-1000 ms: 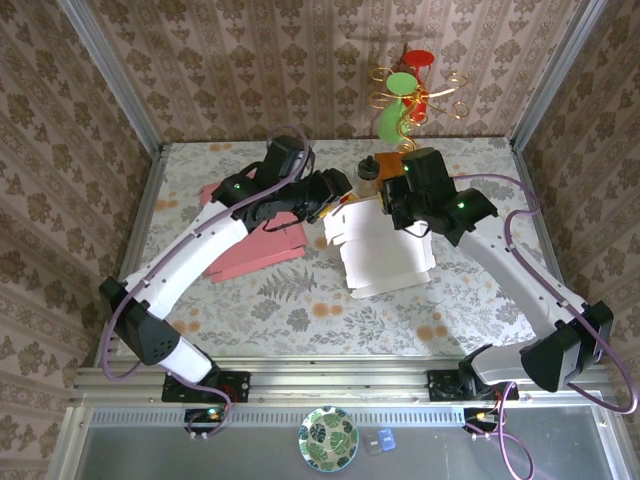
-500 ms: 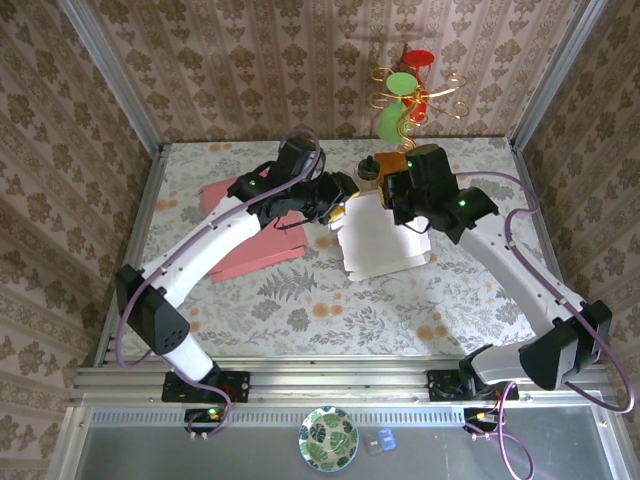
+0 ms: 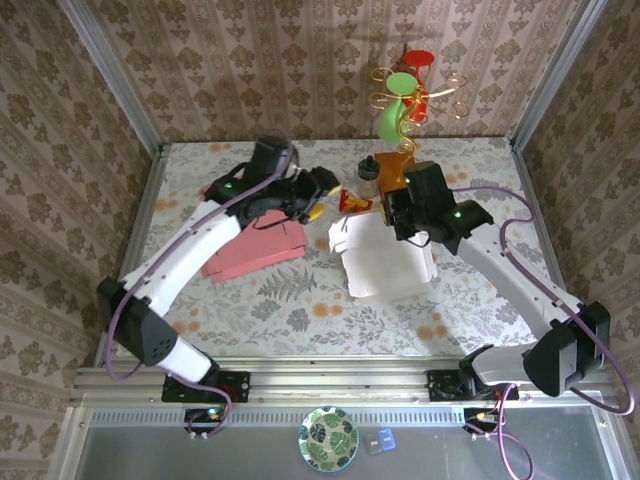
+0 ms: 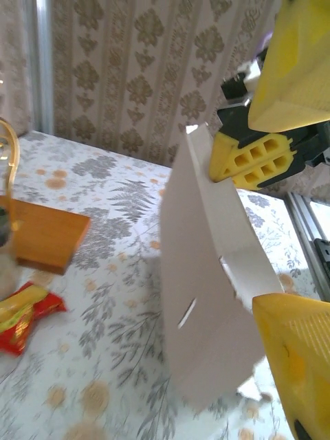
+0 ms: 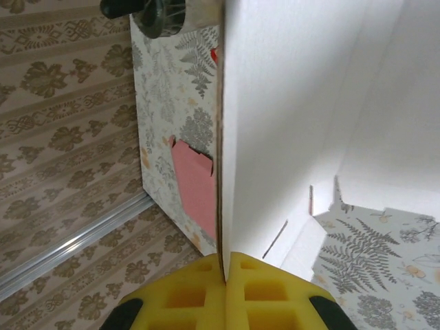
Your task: Fold the paper box
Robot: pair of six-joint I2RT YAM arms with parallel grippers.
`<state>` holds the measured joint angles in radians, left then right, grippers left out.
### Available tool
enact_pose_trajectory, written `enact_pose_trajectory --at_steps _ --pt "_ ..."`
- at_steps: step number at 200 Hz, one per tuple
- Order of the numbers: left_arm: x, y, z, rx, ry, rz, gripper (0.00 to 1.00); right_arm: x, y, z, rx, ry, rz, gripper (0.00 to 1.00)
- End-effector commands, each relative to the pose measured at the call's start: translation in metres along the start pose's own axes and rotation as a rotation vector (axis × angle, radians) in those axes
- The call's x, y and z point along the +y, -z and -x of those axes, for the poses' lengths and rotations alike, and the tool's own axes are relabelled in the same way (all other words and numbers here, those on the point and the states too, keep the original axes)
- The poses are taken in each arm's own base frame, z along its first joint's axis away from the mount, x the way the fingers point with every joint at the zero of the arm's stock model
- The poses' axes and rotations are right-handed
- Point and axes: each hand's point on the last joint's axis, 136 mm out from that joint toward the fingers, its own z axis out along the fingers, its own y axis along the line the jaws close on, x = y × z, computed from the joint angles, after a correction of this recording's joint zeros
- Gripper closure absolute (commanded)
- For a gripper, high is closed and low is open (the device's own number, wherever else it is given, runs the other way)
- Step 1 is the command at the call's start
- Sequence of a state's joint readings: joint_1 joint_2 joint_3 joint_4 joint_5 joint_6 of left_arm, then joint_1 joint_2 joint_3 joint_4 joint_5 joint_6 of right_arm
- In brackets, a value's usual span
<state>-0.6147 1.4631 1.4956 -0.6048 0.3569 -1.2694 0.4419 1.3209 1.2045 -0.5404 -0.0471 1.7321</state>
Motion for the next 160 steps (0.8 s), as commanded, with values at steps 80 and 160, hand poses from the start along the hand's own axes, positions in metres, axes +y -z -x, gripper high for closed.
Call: enact_pose_trajectory --at_steps 80,160 --pt "0.127 0.003 0.021 -0.035 -0.248 0.219 0.63 -0.001 -0.066 -0.001 0.079 0.09 0.129 1.0" --pt "0.184 -0.06 0.003 0.002 -0.536 0.258 0.71 -0.027 -0.076 0.001 0.122 0.234 0.258 1.0"
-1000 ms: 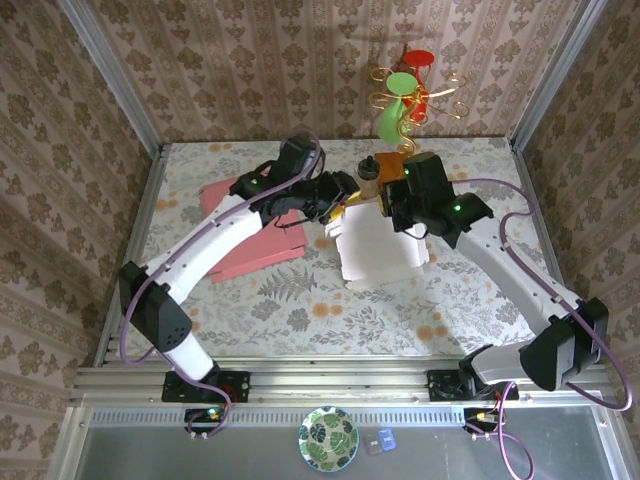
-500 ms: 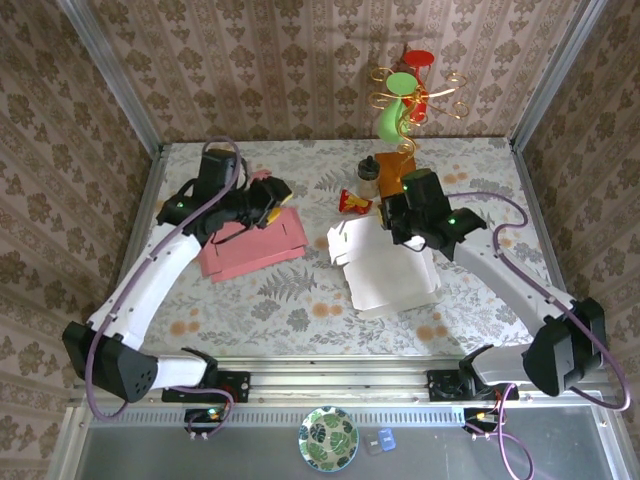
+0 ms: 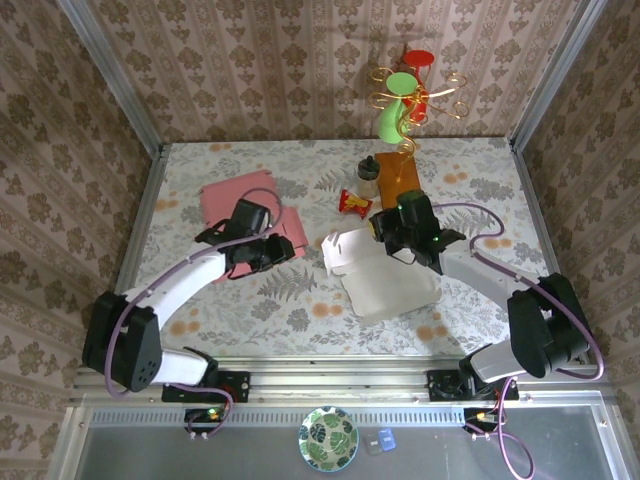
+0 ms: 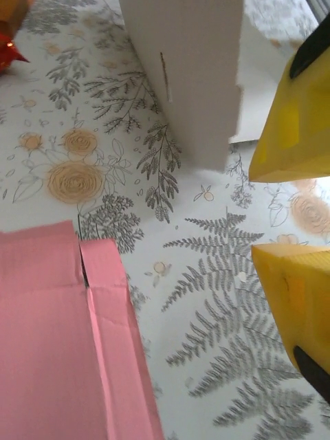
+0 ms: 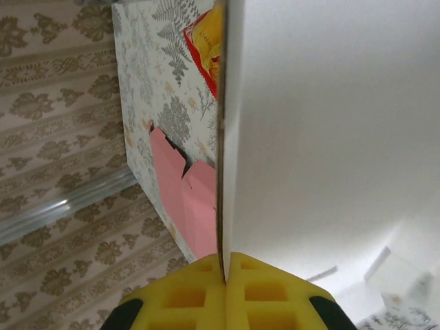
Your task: Fold the paper box
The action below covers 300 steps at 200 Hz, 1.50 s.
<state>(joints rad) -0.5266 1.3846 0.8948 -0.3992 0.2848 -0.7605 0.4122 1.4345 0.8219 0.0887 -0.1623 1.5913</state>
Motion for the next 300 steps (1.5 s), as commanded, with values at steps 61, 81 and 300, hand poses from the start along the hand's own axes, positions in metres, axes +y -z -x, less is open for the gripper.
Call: enact_pose_trajectory --at_steps 61,81,300 --pt "-0.029 -0.041 0.012 -0.115 -0.382 -0.068 0.69 0.008 0.008 -0.002 0.024 0.146 0.227 1.0" --pt "-0.037 -0.046 0.005 -0.135 -0.466 -0.102 0.66 0.001 0.007 -0.002 0.032 0.141 0.233 1.0" --pt "-0.089 -0.072 -0.03 -0.165 -0.839 -0.205 0.61 0.009 0.013 -0.001 0.045 0.099 0.234 1.0"
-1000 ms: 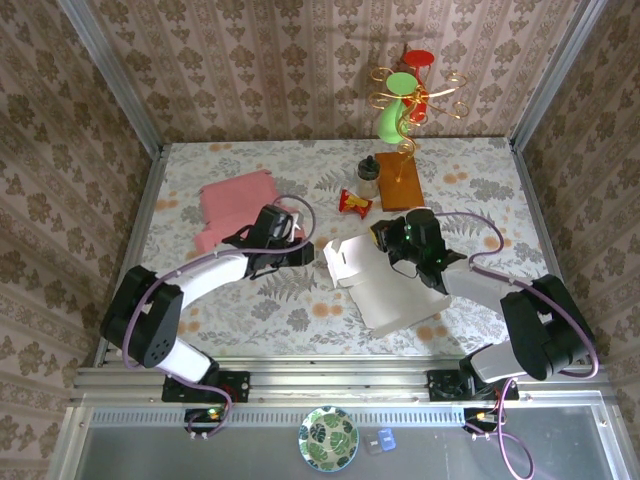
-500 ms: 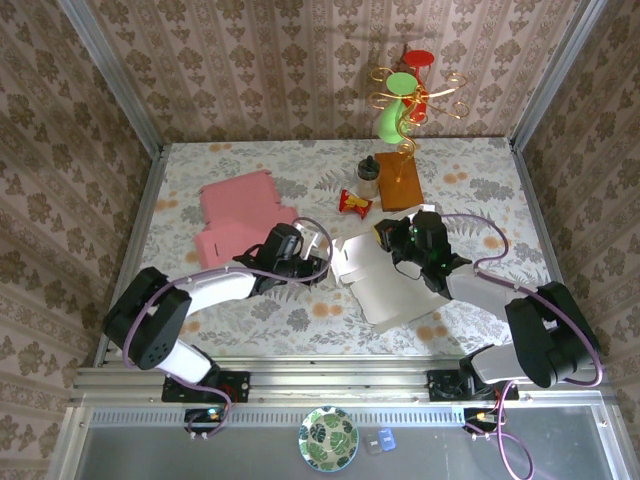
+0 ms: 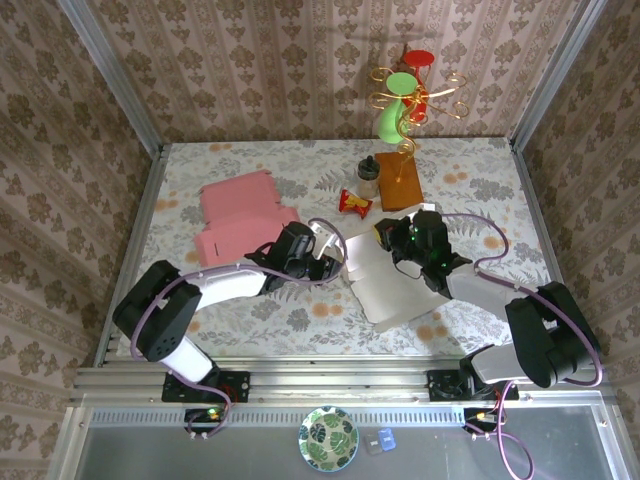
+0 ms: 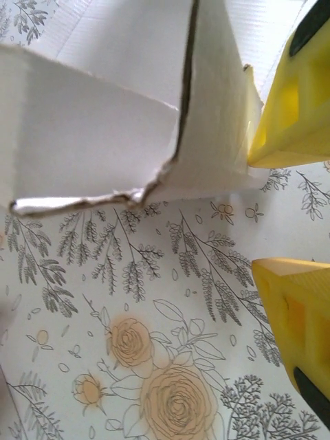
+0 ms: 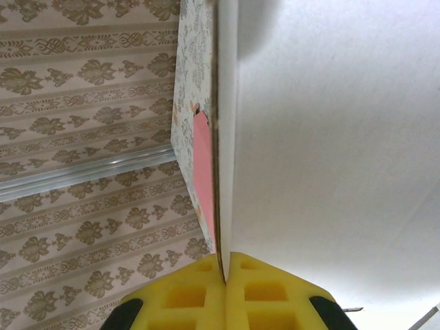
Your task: Fold the paper box
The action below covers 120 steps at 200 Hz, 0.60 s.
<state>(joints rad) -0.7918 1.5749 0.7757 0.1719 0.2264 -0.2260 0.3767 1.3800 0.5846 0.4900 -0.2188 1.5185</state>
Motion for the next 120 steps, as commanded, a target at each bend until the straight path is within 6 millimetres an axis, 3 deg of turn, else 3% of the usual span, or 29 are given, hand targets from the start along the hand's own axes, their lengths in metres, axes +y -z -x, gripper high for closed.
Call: enact_pose_trajectory --at_steps 1,47,83,115,120 --pt "-0.004 -0.003 0.016 -0.028 -0.053 0.002 0.61 0.012 -0.001 -0.003 0.022 -0.001 0.016 1.0" --pt "-0.016 -0.01 0.019 -0.018 -0.089 -0.017 0.62 0.012 -0.002 -0.003 0.024 -0.015 0.019 1.0" --pt "-0.012 -0.014 0.02 -0.012 -0.085 0.025 0.59 0.017 -0.002 -0.002 0.023 -0.015 0.026 1.0" --pt "-0.01 -0.017 0.025 -0.028 -0.072 0.054 0.56 0.011 -0.002 -0.002 0.021 -0.026 0.02 1.0" --pt "-0.01 -0.018 0.025 -0.03 -0.071 0.059 0.56 0.002 -0.006 -0.002 0.02 -0.038 0.0 1.0"
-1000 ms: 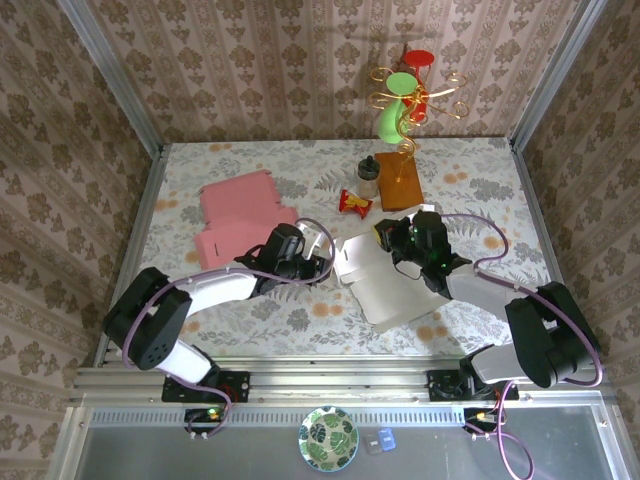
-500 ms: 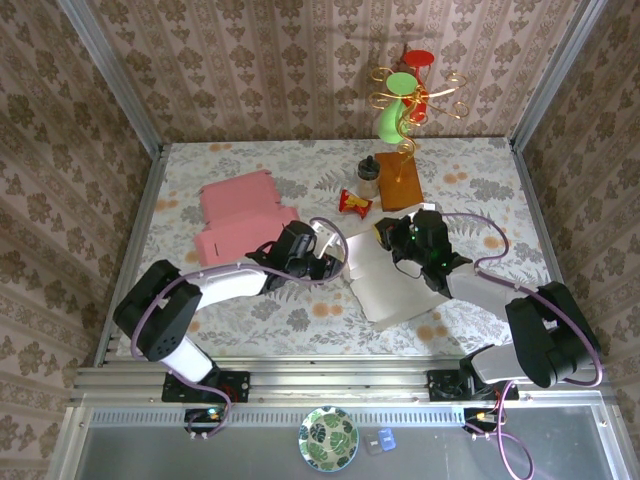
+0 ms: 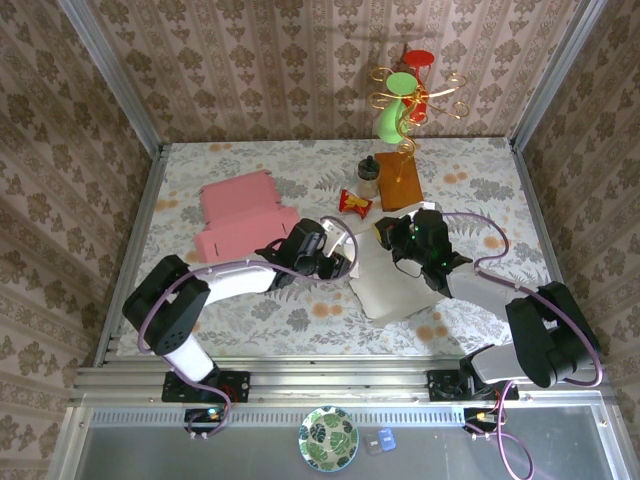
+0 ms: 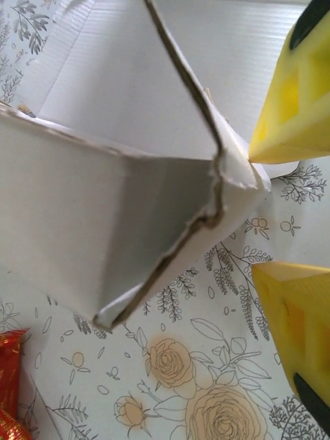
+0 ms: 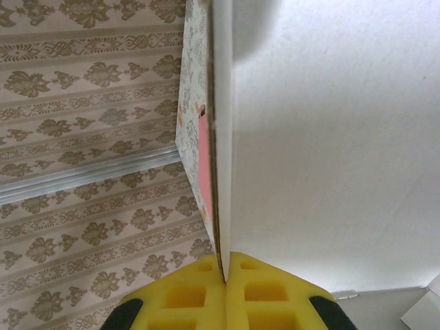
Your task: Fold the paper box
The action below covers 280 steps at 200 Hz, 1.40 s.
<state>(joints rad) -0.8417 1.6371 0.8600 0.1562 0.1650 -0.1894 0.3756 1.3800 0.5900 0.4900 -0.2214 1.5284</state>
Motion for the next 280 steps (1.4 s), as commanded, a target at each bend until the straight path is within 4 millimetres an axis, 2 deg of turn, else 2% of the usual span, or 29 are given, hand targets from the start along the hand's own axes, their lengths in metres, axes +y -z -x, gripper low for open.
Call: enact_pose_trajectory --at_steps 1,64,141,196,280 --pt "0.002 -0.003 0.011 -0.026 0.0 0.037 0.56 -0.002 -0.007 -0.002 0.018 -0.029 -0.006 1.0" --pt "0.004 -0.011 0.015 -0.034 0.016 0.071 0.57 -0.012 -0.011 -0.002 -0.006 -0.06 0.005 1.0" --pt "0.01 -0.017 0.017 -0.03 0.056 0.141 0.66 -0.021 -0.012 -0.007 -0.019 -0.083 -0.02 1.0" --pt "0.008 -0.019 0.02 -0.028 0.089 0.184 0.67 -0.025 -0.013 -0.014 -0.029 -0.099 -0.03 1.0" --pt "0.014 -0.022 0.019 -0.006 0.199 0.315 0.81 -0.023 -0.015 -0.016 -0.044 -0.118 -0.029 1.0"
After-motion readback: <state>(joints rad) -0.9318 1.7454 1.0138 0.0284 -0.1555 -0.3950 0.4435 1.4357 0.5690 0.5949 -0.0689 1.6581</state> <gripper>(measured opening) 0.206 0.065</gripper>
